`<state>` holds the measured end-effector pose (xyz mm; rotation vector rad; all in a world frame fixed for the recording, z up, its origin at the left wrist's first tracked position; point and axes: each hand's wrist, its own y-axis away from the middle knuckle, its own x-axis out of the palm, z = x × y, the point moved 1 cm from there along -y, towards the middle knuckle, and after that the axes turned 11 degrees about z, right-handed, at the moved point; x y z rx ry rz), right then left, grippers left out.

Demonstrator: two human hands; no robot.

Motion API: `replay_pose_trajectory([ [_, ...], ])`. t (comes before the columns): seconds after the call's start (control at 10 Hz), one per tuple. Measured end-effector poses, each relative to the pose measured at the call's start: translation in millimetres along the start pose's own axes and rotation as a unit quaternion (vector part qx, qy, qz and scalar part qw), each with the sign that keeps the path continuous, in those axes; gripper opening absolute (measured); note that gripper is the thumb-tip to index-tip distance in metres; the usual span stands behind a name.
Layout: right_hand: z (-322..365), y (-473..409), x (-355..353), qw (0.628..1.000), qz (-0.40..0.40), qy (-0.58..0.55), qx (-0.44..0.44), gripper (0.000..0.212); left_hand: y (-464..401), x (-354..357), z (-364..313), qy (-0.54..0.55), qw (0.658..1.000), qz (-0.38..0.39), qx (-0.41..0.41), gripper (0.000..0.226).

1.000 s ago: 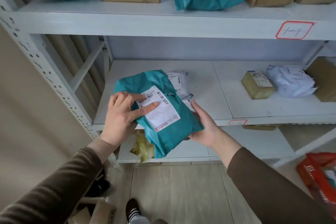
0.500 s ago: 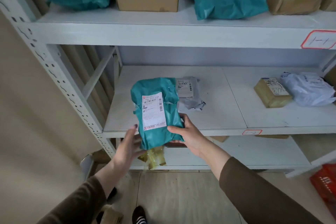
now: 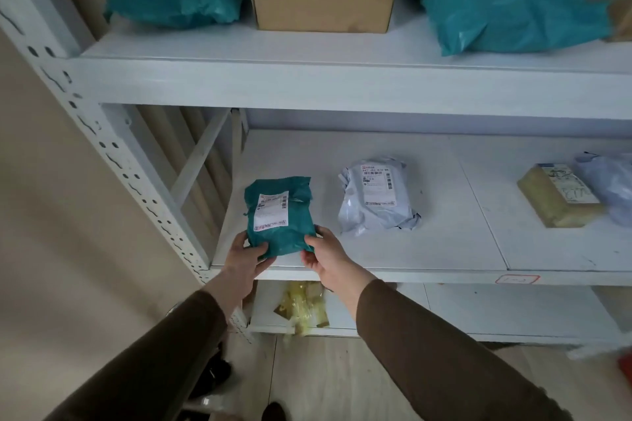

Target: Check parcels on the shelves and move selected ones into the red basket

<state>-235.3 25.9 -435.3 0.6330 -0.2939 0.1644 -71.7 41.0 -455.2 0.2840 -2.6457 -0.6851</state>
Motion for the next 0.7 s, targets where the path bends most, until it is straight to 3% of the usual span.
replay_pose_trajectory([
  [0.2, 5.9, -25.7, 6.2, 1.0, -0.005, -0.021, 0.005, 0.035, -33.2, 0.3, -13.3, -0.018, 0.999, 0.021, -0.036, 0.051],
  [0.3, 10.8, -29.9, 9.7, 0.999, 0.004, -0.048, -0.001, 0.036, -39.9, 2.0, -23.2, 0.007, 1.0, 0.006, -0.027, 0.071],
  [0.5, 16.9, -18.8, 3.0, 0.994, 0.012, -0.105, -0.004, 0.063, -34.3, -5.2, -26.2, 0.001, 1.0, 0.007, -0.028, 0.089],
  [0.7, 18.7, 30.6, -20.3, 0.999, 0.027, -0.028, 0.015, 0.048, -13.9, -14.0, -27.3, -0.091, 0.995, -0.043, -0.025, 0.074],
])
